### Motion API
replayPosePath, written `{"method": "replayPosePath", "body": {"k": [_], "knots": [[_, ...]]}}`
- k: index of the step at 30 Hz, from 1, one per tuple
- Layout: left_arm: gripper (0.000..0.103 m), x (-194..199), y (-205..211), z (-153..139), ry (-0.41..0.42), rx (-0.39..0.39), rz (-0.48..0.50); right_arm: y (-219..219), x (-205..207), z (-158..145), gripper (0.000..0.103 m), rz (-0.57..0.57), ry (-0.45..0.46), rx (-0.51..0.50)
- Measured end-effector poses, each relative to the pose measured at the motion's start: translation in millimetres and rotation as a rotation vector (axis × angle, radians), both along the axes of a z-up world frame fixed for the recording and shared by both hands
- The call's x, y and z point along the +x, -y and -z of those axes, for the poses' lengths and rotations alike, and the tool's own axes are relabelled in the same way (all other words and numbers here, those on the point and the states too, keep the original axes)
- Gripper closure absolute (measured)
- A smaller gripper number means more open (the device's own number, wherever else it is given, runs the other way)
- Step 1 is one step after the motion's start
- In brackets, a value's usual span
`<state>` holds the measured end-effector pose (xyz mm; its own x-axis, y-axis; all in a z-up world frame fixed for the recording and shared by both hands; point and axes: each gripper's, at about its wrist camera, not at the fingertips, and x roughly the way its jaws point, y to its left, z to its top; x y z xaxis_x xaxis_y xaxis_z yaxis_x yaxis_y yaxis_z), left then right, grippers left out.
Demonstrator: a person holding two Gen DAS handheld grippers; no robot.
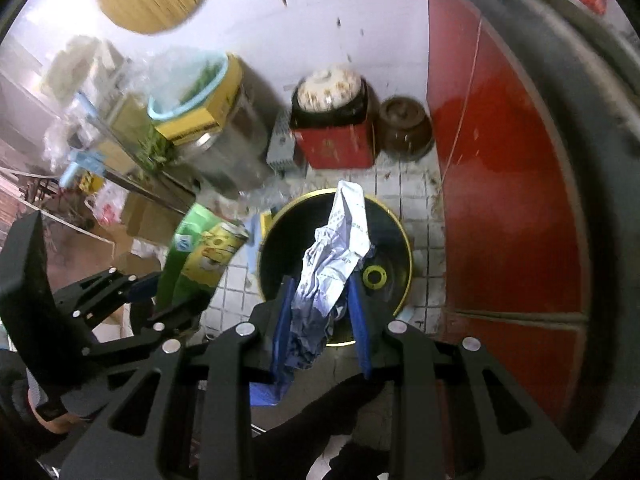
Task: Collect trash
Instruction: 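Carry the snack pouch and paper in both tools over the trash bin, then open both tools to drop the pouch and paper into the bin, then move both open tools back over the countertop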
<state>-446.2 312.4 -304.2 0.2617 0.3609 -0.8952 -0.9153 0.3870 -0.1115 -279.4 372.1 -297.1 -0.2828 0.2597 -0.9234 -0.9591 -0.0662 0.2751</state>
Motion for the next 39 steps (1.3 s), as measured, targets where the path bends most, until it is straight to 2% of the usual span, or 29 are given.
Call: {"method": "replayPosePath", "body": {"k": [4, 5, 6, 7, 8, 9, 11, 18, 21, 24, 26, 28, 32, 34, 39], "knots": [[0.066, -6, -19, 33, 0.011, -0.028, -0.014, -25, -3, 39, 0.074, -0.010, 0.009, -0.046], [0.063, -6, -23, 38, 0.017, -0.033, -0.015, -29, -3, 46, 0.073, -0.012, 0.012, -0.053], [0.060, -5, -26, 42, 0.027, -0.040, -0.015, -32, -4, 52, 0.068, -0.013, 0.006, -0.057], [0.048, -5, -31, 47, 0.037, -0.051, -0.013, -36, -5, 56, 0.052, -0.017, 0.005, -0.067], [0.036, -5, -31, 49, 0.039, -0.053, -0.015, -38, -5, 59, 0.041, -0.018, 0.013, -0.069], [0.032, -5, -32, 50, 0.037, -0.046, -0.017, -40, -5, 60, 0.028, -0.015, 0.017, -0.065], [0.027, -5, -37, 52, 0.034, -0.041, -0.010, -42, -4, 59, 0.027, -0.012, 0.017, -0.053], [0.027, -1, -36, 41, 0.012, -0.024, 0.021, -37, 2, 42, 0.027, -0.015, 0.020, -0.043], [0.027, 7, -29, 23, -0.012, -0.004, 0.057, -26, 11, 21, 0.027, 0.013, 0.015, -0.031], [0.019, 21, -18, -9, -0.035, 0.041, 0.109, -7, 25, -16, 0.021, 0.052, 0.017, 0.005], [0.012, 38, -10, -34, -0.071, 0.078, 0.157, 14, 39, -49, 0.016, 0.089, 0.015, 0.050], [0.011, 59, 0, -59, -0.081, 0.112, 0.212, 46, 62, -91, 0.012, 0.154, 0.039, 0.103], [0.008, 125, 34, -117, -0.018, 0.204, 0.409, 126, 117, -158, 0.010, 0.334, 0.097, 0.181], [0.008, 170, 60, -141, 0.029, 0.240, 0.548, 168, 148, -183, 0.010, 0.435, 0.139, 0.210], [0.008, 268, 130, -177, 0.136, 0.242, 0.843, 286, 219, -226, 0.010, 0.749, 0.233, 0.255]]}}
